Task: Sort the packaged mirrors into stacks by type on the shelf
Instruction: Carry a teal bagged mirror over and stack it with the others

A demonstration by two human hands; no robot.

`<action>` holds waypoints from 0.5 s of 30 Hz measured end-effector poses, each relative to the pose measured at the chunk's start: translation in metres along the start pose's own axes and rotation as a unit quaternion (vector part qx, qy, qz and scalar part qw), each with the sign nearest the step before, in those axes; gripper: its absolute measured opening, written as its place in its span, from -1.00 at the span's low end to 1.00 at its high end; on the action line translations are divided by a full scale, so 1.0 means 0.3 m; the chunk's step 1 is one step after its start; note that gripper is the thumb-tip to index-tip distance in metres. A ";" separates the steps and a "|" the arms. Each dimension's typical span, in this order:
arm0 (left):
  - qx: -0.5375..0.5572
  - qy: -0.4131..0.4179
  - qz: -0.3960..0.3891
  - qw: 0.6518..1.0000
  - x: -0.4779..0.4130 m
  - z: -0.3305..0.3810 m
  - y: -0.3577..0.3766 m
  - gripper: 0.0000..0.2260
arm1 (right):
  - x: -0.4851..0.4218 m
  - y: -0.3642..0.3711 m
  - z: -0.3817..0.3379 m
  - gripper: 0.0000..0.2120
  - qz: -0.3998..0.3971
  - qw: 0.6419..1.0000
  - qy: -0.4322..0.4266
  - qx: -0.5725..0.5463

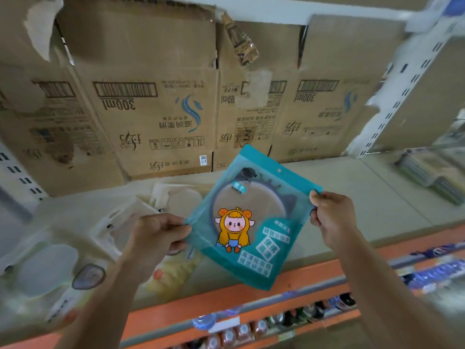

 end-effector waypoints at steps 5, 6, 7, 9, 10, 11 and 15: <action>0.024 -0.021 -0.032 0.999 0.001 0.006 0.121 -0.92 | -0.048 -0.120 0.020 -0.73 0.010 1.000 -0.005 -0.018; 0.038 -0.027 -0.039 0.998 0.006 0.011 0.149 -0.91 | -0.055 -0.145 0.022 -0.74 0.007 1.000 -0.004 -0.020; 0.049 -0.033 -0.044 0.997 0.013 0.016 0.179 -0.89 | -0.063 -0.171 0.023 -0.75 0.005 1.000 -0.003 -0.023; 0.059 -0.046 -0.049 0.996 0.030 0.024 0.237 -0.87 | -0.080 -0.227 0.027 -0.75 0.004 1.000 -0.001 -0.028; 0.061 -0.050 -0.048 0.996 0.037 0.027 0.263 -0.86 | -0.088 -0.253 0.029 -0.75 0.003 1.000 -0.001 -0.030; 0.060 -0.052 -0.049 0.996 0.043 0.029 0.289 -0.87 | -0.098 -0.279 0.031 -0.74 0.002 1.000 -0.001 -0.031; 0.028 -0.047 -0.060 0.997 0.062 0.043 0.389 -0.88 | -0.133 -0.385 0.038 -0.74 -0.001 0.999 0.008 -0.043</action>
Point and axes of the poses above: each hand's wrist, its own x-axis away from the middle knuckle, its own y-axis out of the palm, z = x × y, the point moved 5 cm from there along -x, towards the middle knuckle, and after that the axes turned 9 degrees about y, right-handed, at the moved point
